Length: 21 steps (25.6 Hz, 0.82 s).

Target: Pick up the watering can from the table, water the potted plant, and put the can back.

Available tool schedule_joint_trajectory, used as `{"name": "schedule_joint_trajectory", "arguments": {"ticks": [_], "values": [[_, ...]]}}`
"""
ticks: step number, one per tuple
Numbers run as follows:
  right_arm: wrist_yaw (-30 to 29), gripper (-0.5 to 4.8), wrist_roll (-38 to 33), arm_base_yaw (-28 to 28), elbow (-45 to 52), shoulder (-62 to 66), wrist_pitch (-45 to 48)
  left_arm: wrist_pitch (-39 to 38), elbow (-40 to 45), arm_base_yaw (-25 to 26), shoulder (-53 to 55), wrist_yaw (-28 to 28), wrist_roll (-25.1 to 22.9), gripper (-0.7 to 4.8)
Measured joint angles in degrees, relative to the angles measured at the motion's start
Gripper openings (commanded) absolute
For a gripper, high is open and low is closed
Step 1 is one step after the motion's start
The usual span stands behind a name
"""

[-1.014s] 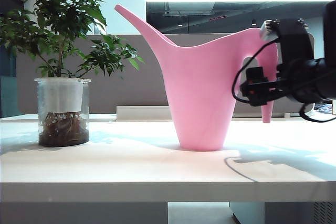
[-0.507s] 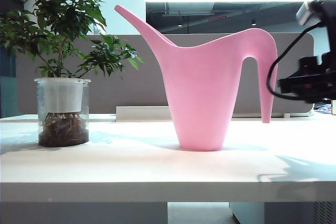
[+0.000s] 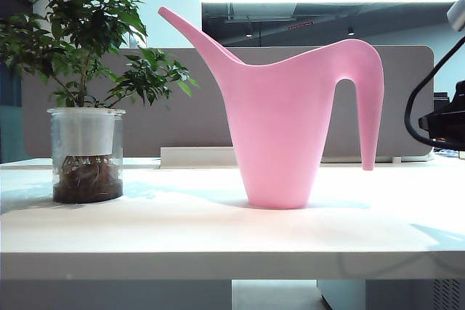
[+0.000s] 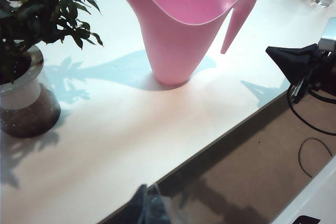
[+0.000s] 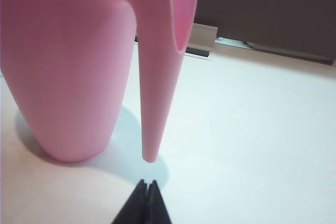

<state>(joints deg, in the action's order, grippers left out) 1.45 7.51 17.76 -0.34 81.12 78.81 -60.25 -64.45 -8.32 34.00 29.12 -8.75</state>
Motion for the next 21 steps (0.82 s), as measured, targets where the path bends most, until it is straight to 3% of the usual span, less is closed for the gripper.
{"name": "schedule_joint_trajectory", "arguments": {"ticks": [8,12,16,21], "values": [[-0.1,-0.05,-0.2,0.0,0.0,0.0,-0.5,0.0,0.0,0.2,-0.3,0.0,0.0,0.03],[0.0,-0.06,-0.2,0.0,0.0,0.0,-0.7,2.0,3.2,3.4,-3.8,0.4,0.0,0.03],[-0.1,-0.05,-0.2,0.0,0.0,0.0,-0.8,13.3,17.0,7.4,-12.8,-0.8,0.0,-0.06],[-0.1,-0.05,-0.2,0.0,0.0,0.0,-1.0,26.3,29.9,8.0,-19.4,0.7,0.2,-0.06]]}}
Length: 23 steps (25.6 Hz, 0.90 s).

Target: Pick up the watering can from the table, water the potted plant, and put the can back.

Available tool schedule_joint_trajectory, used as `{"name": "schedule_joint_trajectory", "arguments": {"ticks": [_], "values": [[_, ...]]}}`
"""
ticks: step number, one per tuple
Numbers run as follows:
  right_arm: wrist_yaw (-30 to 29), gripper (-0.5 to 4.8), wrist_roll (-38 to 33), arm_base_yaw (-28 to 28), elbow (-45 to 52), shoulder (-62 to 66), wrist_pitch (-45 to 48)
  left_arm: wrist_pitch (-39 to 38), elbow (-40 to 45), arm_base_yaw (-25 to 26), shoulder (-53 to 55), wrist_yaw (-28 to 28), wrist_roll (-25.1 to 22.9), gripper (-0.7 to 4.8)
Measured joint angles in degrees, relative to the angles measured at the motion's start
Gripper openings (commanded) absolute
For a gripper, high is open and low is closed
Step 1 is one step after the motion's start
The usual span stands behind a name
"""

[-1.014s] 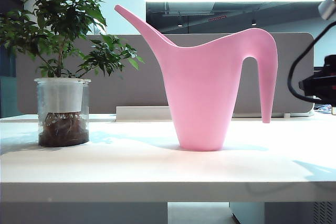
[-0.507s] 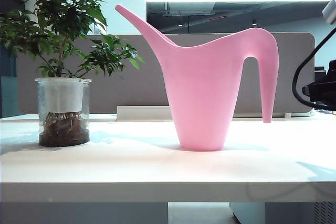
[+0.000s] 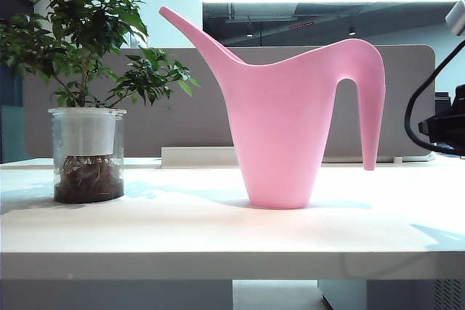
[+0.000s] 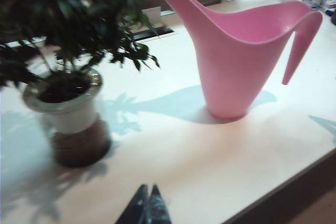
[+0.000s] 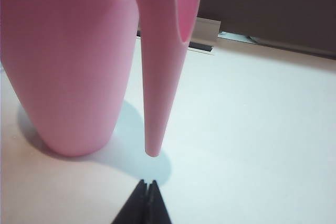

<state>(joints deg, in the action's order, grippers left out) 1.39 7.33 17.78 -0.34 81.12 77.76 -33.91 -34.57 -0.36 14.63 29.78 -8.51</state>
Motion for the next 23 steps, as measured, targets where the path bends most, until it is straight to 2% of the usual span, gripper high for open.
{"name": "schedule_joint_trajectory", "arguments": {"ticks": [2,3,4,6,8,13,18,23], "values": [[0.0,-0.05,0.0,0.0,0.0,0.0,-0.2,3.8,4.7,0.0,-2.1,3.2,0.0,-0.06],[0.0,-0.05,0.0,0.0,0.0,0.0,-0.2,8.5,8.9,0.0,-4.4,5.0,-0.3,-0.06],[0.0,-0.06,0.0,0.0,0.0,0.0,-0.2,13.5,13.0,0.0,-7.0,5.1,-0.5,-0.06],[0.0,-0.05,0.0,0.0,0.0,0.0,-0.2,17.4,16.9,0.0,-9.0,4.1,0.4,-0.06],[0.0,-0.05,0.0,0.0,0.0,0.0,-0.2,20.2,20.3,0.0,-10.6,0.9,2.7,-0.06],[0.0,-0.05,0.0,0.0,0.0,0.0,-0.3,26.6,28.3,0.0,-14.4,-11.6,9.3,-0.06],[0.0,-0.05,0.0,0.0,0.0,0.0,-0.3,29.0,32.5,0.0,-14.3,-17.7,11.9,-0.06],[0.0,-0.05,0.0,0.0,0.0,0.0,-0.3,26.5,34.4,0.0,-14.3,-21.0,12.1,-0.06]]}}
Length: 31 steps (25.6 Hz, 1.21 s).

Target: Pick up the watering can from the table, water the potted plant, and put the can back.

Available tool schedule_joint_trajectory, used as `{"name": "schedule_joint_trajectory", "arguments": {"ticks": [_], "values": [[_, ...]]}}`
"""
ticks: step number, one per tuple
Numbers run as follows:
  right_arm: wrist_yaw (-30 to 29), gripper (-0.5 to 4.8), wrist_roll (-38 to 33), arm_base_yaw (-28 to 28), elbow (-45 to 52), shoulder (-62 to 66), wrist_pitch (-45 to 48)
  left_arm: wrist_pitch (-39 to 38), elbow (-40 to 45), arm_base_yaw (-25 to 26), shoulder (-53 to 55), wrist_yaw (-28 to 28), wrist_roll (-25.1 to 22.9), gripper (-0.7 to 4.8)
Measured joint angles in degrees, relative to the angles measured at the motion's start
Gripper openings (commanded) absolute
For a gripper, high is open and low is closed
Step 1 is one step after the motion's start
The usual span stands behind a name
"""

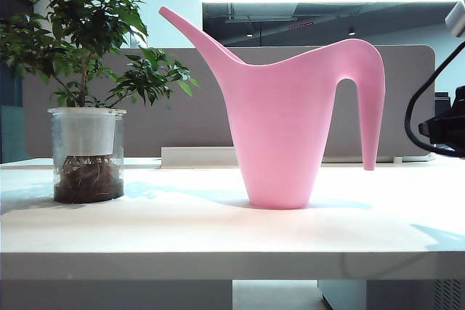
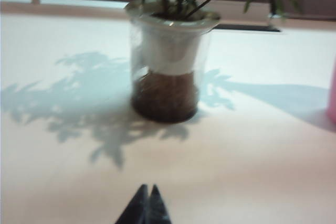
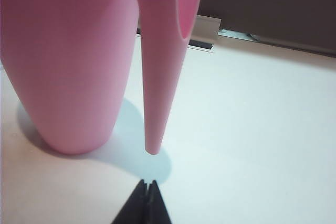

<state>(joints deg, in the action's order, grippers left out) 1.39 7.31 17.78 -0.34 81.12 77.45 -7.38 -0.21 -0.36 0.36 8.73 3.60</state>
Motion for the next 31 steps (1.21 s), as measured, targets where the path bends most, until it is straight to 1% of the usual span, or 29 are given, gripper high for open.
{"name": "schedule_joint_trajectory", "arguments": {"ticks": [2,8,27,31], "values": [[0.0,-0.05,0.0,0.0,0.0,0.0,0.0,-1.8,-0.1,0.0,0.0,-1.3,0.1,-0.06],[0.0,-0.05,0.0,0.0,0.0,0.0,0.0,-2.3,-0.1,0.0,0.0,-3.4,0.1,-0.05],[0.0,-0.06,0.0,0.0,0.0,-0.1,-0.1,-2.3,-0.2,0.0,0.0,-3.4,0.1,-0.05],[0.0,-0.06,0.0,0.0,0.0,-7.5,-4.1,-2.3,-0.2,0.0,0.0,-3.4,0.1,-0.05]]}}
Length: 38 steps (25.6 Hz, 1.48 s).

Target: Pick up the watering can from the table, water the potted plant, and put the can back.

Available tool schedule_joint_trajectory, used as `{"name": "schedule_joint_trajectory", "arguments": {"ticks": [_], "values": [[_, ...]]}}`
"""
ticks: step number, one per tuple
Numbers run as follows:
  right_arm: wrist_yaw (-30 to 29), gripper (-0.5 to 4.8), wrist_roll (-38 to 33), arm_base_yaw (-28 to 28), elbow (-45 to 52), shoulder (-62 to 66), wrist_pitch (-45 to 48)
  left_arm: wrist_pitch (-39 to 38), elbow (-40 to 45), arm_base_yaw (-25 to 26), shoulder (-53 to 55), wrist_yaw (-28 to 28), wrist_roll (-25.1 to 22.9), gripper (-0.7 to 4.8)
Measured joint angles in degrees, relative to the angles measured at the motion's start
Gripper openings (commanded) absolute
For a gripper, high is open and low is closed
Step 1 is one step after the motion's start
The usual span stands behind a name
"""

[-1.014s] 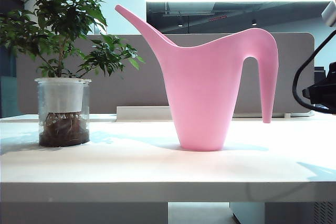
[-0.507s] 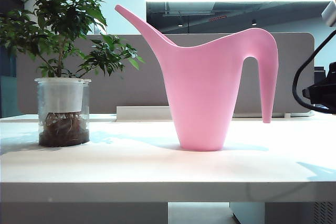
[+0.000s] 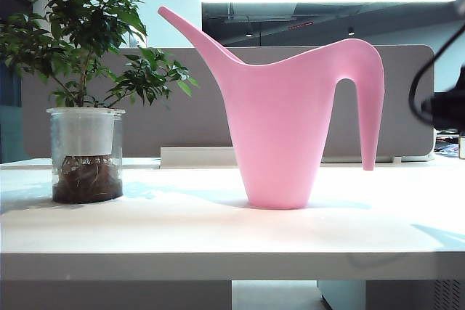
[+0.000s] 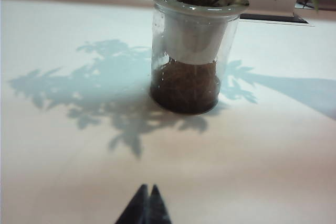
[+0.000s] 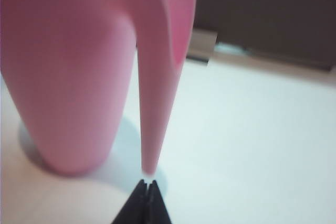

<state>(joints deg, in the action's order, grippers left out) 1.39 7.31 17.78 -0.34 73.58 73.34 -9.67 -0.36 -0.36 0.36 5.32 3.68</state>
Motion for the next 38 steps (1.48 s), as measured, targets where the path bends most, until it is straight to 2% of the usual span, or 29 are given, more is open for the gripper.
{"name": "schedule_joint_trajectory", "arguments": {"ticks": [3,7,8,9,11,15,21,23,26,38], "values": [[0.0,-0.05,0.0,-0.1,0.0,-6.4,-4.6,0.0,0.0,0.0,0.0,0.0,0.0,-0.05],[-0.2,-0.06,0.1,-0.8,0.0,-19.5,-16.3,0.0,0.0,0.0,0.0,0.0,0.0,-0.05],[-0.1,-0.05,0.1,-1.6,-0.1,-23.2,-20.5,0.0,0.0,0.0,0.0,0.0,0.0,-0.05],[0.0,-0.06,0.0,-2.8,-0.1,-28.7,-29.1,0.0,0.0,0.0,0.0,0.0,0.0,-0.05],[-0.4,-0.06,-0.4,-4.3,-0.1,-34.7,-38.0,0.0,0.0,0.0,0.0,0.0,0.0,-0.05],[-4.5,-0.05,-2.4,-10.4,-0.1,-49.2,-56.2,0.0,0.0,0.0,0.0,0.0,0.0,-0.05],[-6.1,-0.06,-4.8,-16.8,-0.1,-64.5,-71.6,0.0,0.0,0.0,0.0,0.0,0.0,-0.05],[-6.2,-0.05,-6.7,-18.4,-0.1,-70.9,-80.7,0.0,0.0,0.0,0.0,0.0,0.0,-0.05],[-6.2,-0.05,-7.2,-18.7,-0.1,-72.2,-83.9,0.0,0.0,0.0,0.0,0.0,0.0,-0.05],[-7.5,-0.05,-8.1,-18.7,-0.1,-73.5,-83.8,0.0,0.0,0.0,0.0,0.0,0.0,-0.05]]}}
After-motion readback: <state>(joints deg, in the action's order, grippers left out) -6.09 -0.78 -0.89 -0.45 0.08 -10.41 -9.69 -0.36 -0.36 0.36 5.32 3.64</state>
